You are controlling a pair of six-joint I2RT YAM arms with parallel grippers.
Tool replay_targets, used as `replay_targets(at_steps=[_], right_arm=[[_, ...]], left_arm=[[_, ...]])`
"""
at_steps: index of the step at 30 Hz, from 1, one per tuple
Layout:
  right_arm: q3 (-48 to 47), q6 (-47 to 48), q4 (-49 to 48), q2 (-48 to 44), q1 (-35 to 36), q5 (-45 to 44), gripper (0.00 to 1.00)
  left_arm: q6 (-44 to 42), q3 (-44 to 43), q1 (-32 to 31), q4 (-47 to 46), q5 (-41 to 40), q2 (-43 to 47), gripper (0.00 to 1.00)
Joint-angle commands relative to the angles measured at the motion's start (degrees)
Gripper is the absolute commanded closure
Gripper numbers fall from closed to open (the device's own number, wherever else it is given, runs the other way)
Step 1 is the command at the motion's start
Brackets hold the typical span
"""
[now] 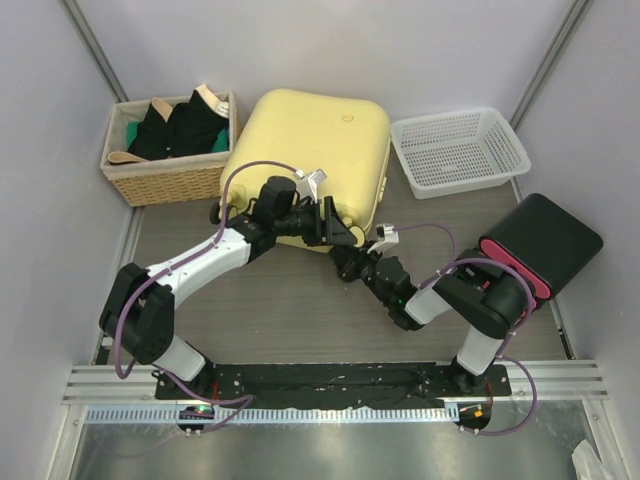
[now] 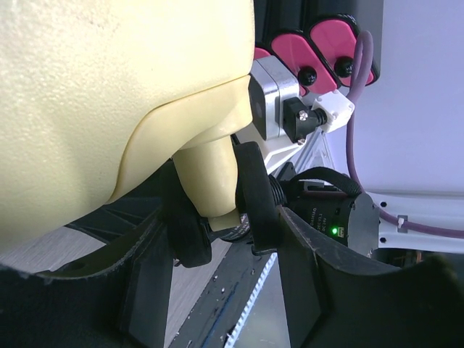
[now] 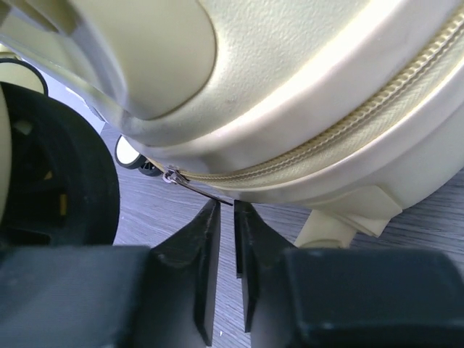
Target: Open, take out, and arrange the luggage
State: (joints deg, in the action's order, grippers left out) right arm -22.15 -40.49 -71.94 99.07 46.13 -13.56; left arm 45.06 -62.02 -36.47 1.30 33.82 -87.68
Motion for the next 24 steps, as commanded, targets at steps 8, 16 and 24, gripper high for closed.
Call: replay_targets(at_steps=[8,16,24], right_arm=[[-0.09,1.9,-23.77,-4.58,0.45,-1.55,0.99],[3.25,1.91,-21.93,-6.25,0.45,-4.28,0.99],[4.14,1.73,-20.35,-6.34,0.45,-0.15,0.99]], left_arm=[[1.17,-0.38,-0.71,-6.57,9.51,2.25,1.0],[1.0,-0.3,0.34,-6.57,9.33,2.51,1.0],[1.0,-0.12,0.78,-6.57,9.51,2.78,1.0]])
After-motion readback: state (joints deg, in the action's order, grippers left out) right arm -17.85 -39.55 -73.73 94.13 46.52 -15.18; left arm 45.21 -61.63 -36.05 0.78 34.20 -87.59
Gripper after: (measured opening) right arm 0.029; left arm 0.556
